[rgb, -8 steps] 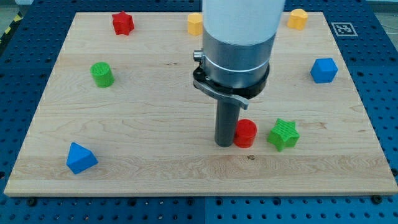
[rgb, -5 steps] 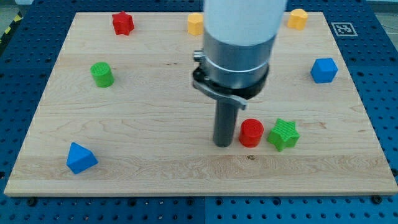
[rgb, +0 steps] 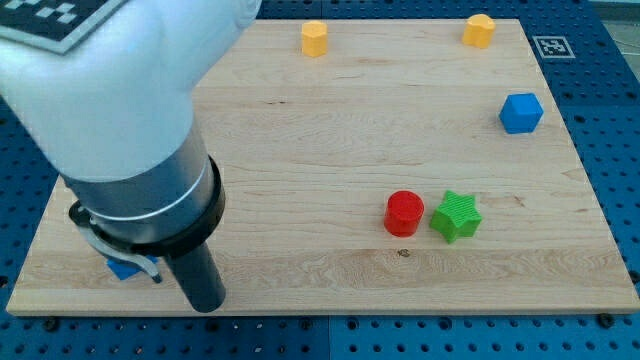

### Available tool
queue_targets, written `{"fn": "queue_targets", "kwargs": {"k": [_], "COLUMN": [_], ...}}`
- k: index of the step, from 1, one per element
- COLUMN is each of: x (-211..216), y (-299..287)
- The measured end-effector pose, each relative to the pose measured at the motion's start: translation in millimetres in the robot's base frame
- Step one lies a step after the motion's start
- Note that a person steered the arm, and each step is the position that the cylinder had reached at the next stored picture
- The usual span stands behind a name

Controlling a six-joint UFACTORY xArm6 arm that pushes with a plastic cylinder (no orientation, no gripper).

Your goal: Push the blue triangle close to the red circle

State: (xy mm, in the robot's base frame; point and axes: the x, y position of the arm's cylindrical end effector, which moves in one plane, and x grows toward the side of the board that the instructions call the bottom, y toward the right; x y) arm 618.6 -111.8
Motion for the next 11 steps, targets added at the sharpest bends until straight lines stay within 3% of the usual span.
{"fn": "queue_targets", "kwargs": {"k": [2, 4, 7, 8, 10, 11], "x": [-0.9, -27.0, -30.5, -40.6, -35.9, -62.7], "y": [-78.8, -119.6, -31.2, -25.6, -91.7, -72.0]}}
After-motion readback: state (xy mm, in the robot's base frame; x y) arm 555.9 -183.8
